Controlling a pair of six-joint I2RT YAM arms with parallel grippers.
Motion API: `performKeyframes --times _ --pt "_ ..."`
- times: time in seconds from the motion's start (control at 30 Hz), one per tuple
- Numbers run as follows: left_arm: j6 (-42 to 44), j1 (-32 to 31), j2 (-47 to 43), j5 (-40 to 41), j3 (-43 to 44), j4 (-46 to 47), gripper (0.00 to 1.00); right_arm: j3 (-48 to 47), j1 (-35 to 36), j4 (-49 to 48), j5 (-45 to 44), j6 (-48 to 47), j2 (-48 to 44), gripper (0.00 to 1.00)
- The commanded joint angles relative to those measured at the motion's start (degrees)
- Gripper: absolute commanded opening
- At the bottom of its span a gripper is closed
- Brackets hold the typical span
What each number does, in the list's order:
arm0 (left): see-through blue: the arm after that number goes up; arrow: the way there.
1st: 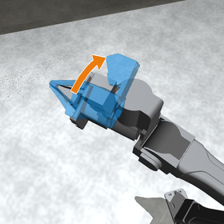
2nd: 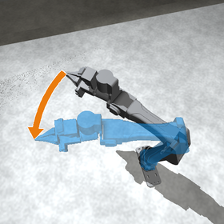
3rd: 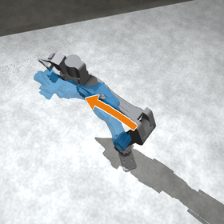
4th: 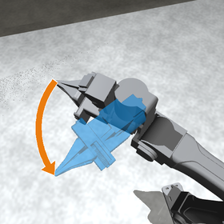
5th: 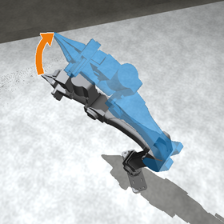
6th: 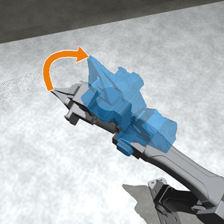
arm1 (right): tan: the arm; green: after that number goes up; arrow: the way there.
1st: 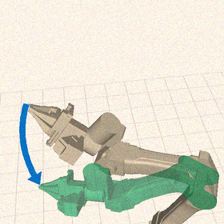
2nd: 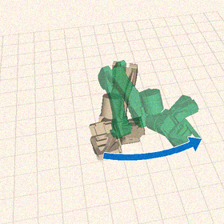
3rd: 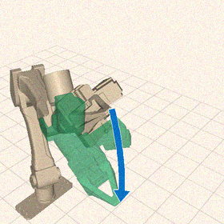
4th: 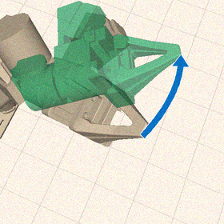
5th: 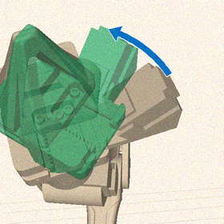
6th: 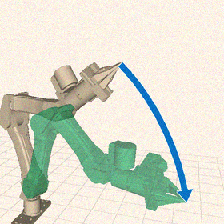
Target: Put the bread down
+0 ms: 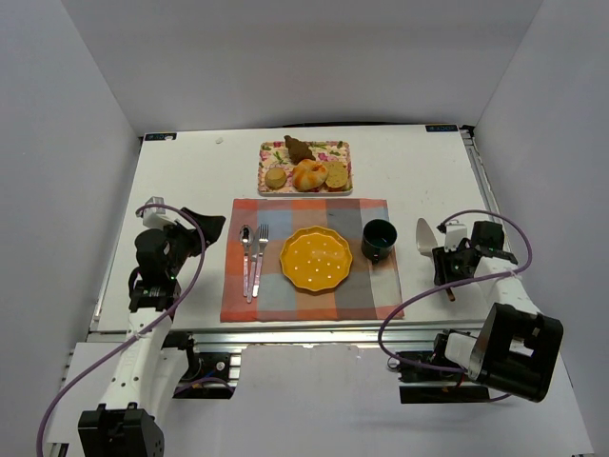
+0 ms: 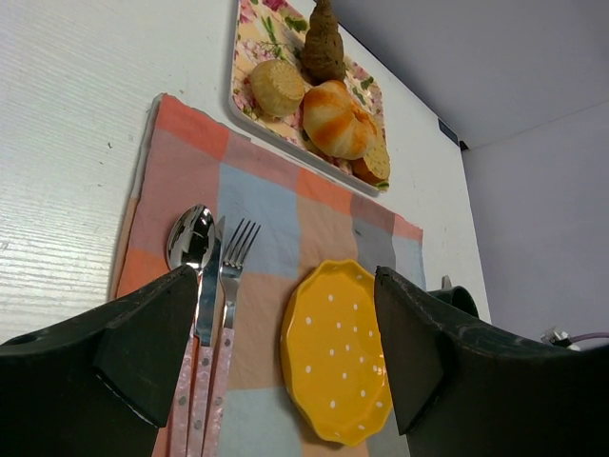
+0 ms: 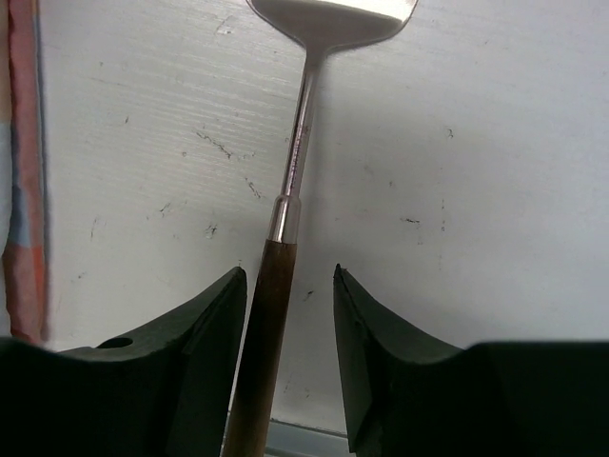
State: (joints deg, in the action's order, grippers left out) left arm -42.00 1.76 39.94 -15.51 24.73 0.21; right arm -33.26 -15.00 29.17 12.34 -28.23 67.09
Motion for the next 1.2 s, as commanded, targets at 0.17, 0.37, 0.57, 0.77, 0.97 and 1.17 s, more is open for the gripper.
performKeyframes --times 0.17,0.37,0.57,0.77,0.97,1.17 --pt "0.3 0.1 -1.5 -0.4 0.1 0.1 0.84 1.8 -0.3 -2.2 1.6 -2.1 -2.4 0.46" --pt "0.2 0.1 -1.8 -0.5 0.0 0.1 0.84 3.1 -0.3 -4.2 2.2 -2.1 -4.5 0.49" --pt "0.4 0.1 -2.4 -0.5 0.2 -1.0 0.84 4.8 -0.3 -5.5 2.4 -2.3 -5.3 0.48" --pt "0.3 0.1 -3.0 -0.4 0.0 -1.5 0.84 4.8 -0.2 -5.1 1.9 -2.4 -5.2 0.44" --pt "0.2 0.1 -3.2 -0.4 -0.4 -1.3 0.84 4.6 -0.3 -4.7 1.6 -2.3 -6.0 0.42" --pt "0.2 0.1 -3.6 -0.5 -0.6 -1.3 0.84 5.5 -0.3 -5.3 1.7 -2.4 -7.1 0.41"
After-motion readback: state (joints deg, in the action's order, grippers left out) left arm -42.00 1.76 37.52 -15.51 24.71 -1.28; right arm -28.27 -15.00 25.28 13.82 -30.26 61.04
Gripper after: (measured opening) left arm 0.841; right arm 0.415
